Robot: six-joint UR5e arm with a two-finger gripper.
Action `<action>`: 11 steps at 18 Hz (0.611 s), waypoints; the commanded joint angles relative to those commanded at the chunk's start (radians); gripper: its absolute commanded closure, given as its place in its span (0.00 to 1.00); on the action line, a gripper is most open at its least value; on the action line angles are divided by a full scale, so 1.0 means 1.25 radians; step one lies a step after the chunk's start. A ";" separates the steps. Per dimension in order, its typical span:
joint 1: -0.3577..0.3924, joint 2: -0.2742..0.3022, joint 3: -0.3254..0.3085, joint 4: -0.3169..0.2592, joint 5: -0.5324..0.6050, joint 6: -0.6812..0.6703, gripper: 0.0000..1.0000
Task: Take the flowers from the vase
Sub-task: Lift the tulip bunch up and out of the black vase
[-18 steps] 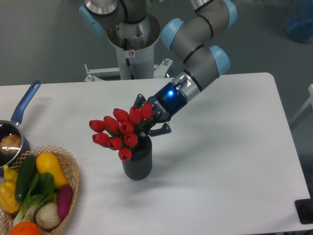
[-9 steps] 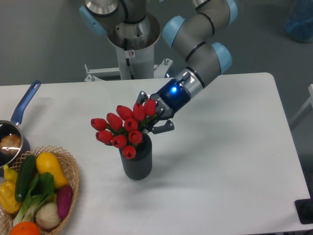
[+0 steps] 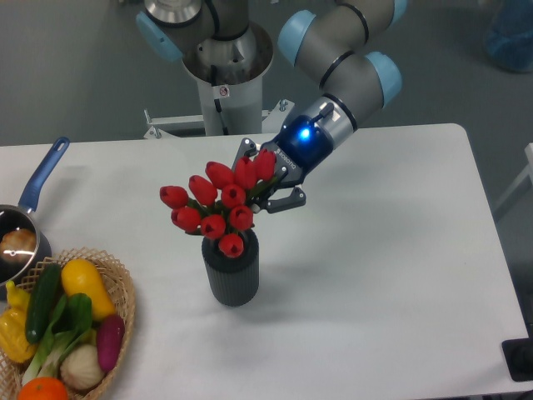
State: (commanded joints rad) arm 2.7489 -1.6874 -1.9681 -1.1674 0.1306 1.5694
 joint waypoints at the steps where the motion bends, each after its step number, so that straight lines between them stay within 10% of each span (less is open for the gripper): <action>1: 0.000 0.000 -0.001 0.000 -0.011 -0.009 0.68; 11: 0.001 0.011 0.000 0.001 -0.073 -0.018 0.68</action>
State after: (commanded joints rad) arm 2.7504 -1.6736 -1.9681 -1.1658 0.0399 1.5463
